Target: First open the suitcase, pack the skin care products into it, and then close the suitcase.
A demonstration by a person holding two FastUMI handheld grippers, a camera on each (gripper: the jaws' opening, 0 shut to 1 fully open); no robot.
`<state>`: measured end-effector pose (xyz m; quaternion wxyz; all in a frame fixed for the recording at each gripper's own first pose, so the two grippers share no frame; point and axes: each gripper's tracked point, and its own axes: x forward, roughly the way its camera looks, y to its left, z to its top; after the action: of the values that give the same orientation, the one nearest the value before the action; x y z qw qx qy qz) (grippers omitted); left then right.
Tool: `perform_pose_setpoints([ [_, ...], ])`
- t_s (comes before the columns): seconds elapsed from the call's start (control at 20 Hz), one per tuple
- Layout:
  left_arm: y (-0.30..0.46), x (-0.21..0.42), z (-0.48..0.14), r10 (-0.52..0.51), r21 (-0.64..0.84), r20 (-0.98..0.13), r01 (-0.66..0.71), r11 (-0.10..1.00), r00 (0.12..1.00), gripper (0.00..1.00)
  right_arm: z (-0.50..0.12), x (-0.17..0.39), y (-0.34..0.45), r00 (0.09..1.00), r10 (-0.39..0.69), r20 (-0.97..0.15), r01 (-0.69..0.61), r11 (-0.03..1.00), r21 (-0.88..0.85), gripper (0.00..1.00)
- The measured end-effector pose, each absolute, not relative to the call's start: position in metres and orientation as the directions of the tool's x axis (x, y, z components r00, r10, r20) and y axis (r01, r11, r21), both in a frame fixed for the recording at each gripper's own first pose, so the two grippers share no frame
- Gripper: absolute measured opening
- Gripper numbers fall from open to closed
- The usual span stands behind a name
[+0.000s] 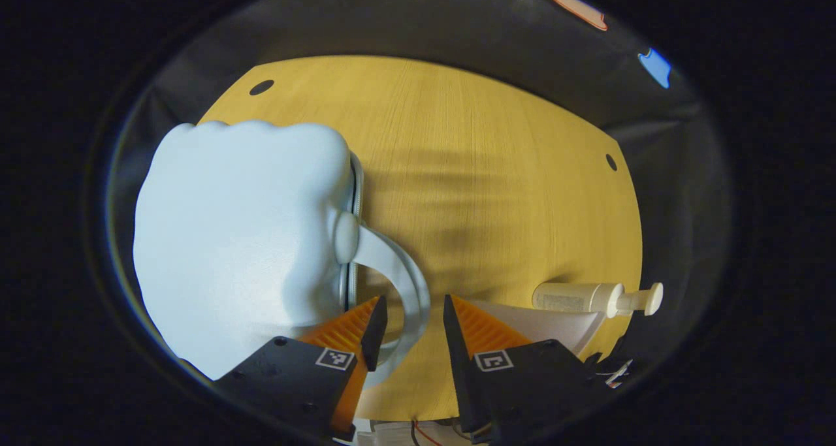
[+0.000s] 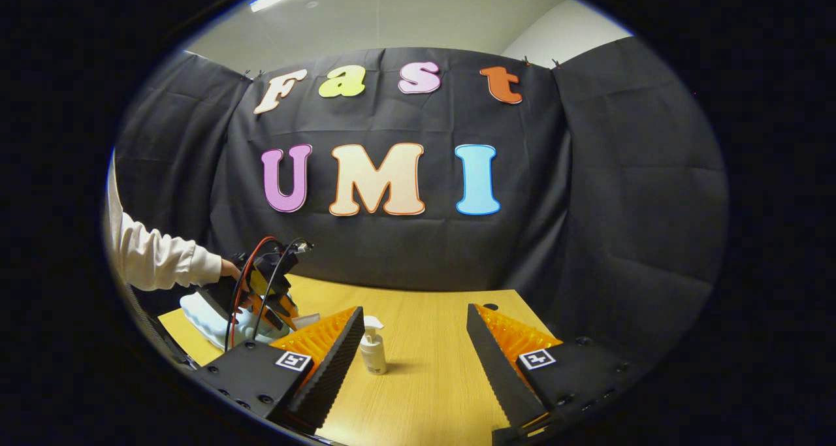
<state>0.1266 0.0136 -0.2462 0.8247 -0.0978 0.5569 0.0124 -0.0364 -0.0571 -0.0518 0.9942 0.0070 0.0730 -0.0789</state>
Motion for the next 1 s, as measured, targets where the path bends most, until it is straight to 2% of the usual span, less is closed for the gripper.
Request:
perform_pose_setpoints([
  [0.05,0.013,0.128,-0.251,-0.082,-0.139,-0.927,-0.131,0.982,0.365,0.54,-0.052,-0.039,-0.060,0.976,-0.161,-0.148,0.164,0.987,0.004,0.99],
  [0.15,0.018,0.131,-0.258,-0.053,-0.104,-0.935,-0.128,0.986,0.350,0.46,-0.053,-0.041,-0.064,0.974,-0.173,-0.147,0.175,0.985,0.002,0.99],
  [0.2,0.018,0.132,-0.260,-0.046,-0.093,-0.939,-0.122,0.988,0.340,0.39,-0.052,-0.041,-0.065,0.973,-0.178,-0.146,0.180,0.984,0.001,0.99],
  [0.25,0.018,0.132,-0.263,-0.042,-0.085,-0.942,-0.113,0.990,0.333,0.39,-0.053,-0.042,-0.067,0.972,-0.183,-0.147,0.185,0.983,0.001,0.99],
  [0.35,0.018,0.134,-0.267,-0.036,-0.072,-0.946,-0.101,0.992,0.322,0.31,-0.055,-0.042,-0.067,0.971,-0.186,-0.150,0.189,0.982,0.004,0.99],
  [0.75,0.015,0.133,-0.283,-0.060,-0.092,-0.964,-0.111,0.990,0.259,0.22,-0.056,-0.039,-0.075,0.967,-0.205,-0.150,0.206,0.978,-0.010,0.99],
  [0.8,0.014,0.134,-0.283,-0.069,-0.101,-0.964,-0.114,0.988,0.256,0.14,-0.055,-0.039,-0.075,0.967,-0.207,-0.151,0.209,0.978,-0.007,0.99],
  [1.0,0.010,0.133,-0.276,-0.116,-0.157,-0.958,-0.144,0.977,0.262,0.03,-0.055,-0.037,-0.076,0.967,-0.207,-0.149,0.208,0.978,-0.013,0.99],
])
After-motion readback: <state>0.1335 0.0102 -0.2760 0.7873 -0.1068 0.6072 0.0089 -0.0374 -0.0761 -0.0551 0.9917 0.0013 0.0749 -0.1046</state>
